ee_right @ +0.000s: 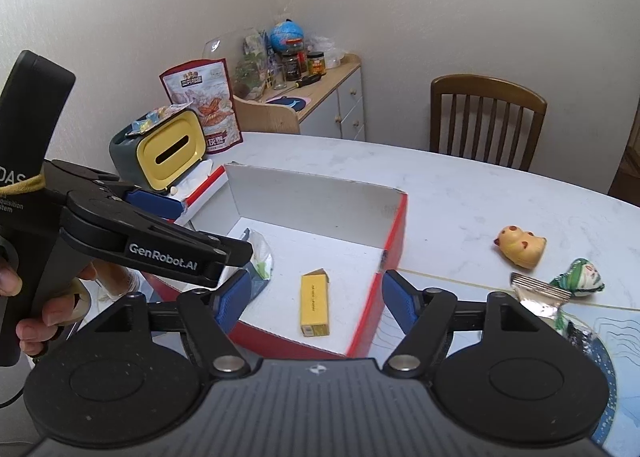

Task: Organize objects
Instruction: 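Lift both grippers out of the box and return to the pile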

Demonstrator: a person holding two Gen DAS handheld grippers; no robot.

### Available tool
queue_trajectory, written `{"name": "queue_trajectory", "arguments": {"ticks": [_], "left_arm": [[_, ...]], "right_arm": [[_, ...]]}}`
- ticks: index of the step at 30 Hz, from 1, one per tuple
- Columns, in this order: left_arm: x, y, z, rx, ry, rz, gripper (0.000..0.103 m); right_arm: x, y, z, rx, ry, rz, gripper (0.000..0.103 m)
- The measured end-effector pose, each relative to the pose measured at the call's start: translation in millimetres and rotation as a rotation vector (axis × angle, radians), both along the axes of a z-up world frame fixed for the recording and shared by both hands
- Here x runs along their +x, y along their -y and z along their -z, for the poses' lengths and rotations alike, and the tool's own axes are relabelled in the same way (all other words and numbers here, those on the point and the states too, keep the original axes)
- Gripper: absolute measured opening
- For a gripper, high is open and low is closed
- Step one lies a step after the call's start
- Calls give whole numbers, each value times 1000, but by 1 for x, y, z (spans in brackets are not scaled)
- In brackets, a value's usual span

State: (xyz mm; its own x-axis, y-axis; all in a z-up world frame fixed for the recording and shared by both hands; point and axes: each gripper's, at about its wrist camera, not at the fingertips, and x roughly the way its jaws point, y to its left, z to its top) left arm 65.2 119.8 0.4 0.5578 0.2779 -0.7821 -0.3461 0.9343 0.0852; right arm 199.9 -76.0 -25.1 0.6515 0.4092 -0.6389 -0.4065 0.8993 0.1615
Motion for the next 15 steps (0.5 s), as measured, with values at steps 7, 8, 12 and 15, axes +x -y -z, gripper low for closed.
{"name": "queue_trajectory", "arguments": {"ticks": [7,8,12,15], "left_arm": [[-3,29,-7,23,33,3,95],[-3,33,-8,24,37,1,95],[-2,47,-12,17,60,-11,101],[-2,59,-15,18,79,-20,102]], "right_arm": [[-18,39,-4,13,25,8,74],[-19,46,-4,14,28,11,74],[-24,75,-6,27,36,20,74],[-26,97,-6,29,39,27,74]]}}
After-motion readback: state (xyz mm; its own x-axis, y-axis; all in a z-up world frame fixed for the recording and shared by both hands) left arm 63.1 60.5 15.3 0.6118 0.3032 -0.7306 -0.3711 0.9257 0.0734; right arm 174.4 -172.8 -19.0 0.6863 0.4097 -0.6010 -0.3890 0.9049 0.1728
